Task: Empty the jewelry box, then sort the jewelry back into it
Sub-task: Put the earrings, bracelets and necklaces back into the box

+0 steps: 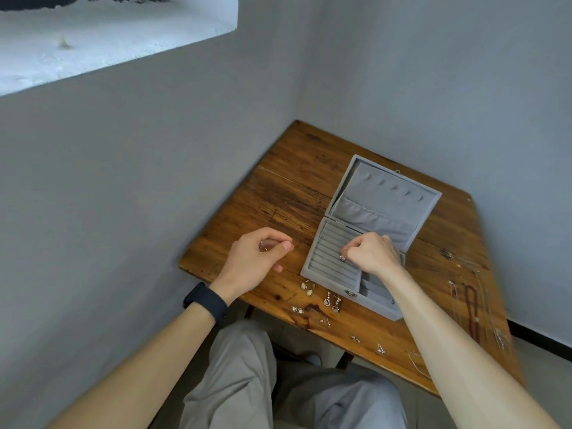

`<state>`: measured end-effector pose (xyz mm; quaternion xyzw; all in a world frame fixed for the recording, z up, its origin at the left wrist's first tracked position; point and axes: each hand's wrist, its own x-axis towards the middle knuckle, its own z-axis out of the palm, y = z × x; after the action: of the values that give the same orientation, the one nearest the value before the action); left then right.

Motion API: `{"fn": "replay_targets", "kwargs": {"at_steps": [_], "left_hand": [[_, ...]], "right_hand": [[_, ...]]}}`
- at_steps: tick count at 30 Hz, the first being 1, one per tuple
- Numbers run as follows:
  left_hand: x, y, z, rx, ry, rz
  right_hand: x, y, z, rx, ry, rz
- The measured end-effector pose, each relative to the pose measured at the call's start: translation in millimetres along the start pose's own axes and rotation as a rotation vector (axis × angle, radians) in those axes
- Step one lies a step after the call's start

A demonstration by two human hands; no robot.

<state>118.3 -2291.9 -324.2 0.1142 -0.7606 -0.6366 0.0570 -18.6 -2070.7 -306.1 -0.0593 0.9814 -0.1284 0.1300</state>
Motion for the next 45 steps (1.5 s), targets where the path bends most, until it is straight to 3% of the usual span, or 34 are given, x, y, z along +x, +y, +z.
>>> {"fn": "replay_targets", "kwargs": {"at_steps": [17, 20, 24, 30, 38, 45], "left_hand": [[9, 29, 32, 0.121, -0.062, 0.115], [18, 33, 39, 0.194, -0.083, 0.152], [37, 37, 48, 0.330, -0.155, 0.155], [74, 33, 75, 0.631, -0.234, 0.102], [94, 31, 105, 0.683, -0.261, -0.093], [95, 37, 116, 0.828, -0.210, -0.005]], "right_hand": [[-11, -19, 13, -0.011, 0.234, 0.116], [-15, -12, 12, 0.083, 0.244, 0.080], [-34, 13, 13, 0.216, 0.388, 0.070], [-89, 60, 51, 0.158, 0.567, -0.004], [-112, 70, 83, 0.192, 0.589, -0.039], [-112, 72, 83, 0.204, 0.561, -0.038]]}}
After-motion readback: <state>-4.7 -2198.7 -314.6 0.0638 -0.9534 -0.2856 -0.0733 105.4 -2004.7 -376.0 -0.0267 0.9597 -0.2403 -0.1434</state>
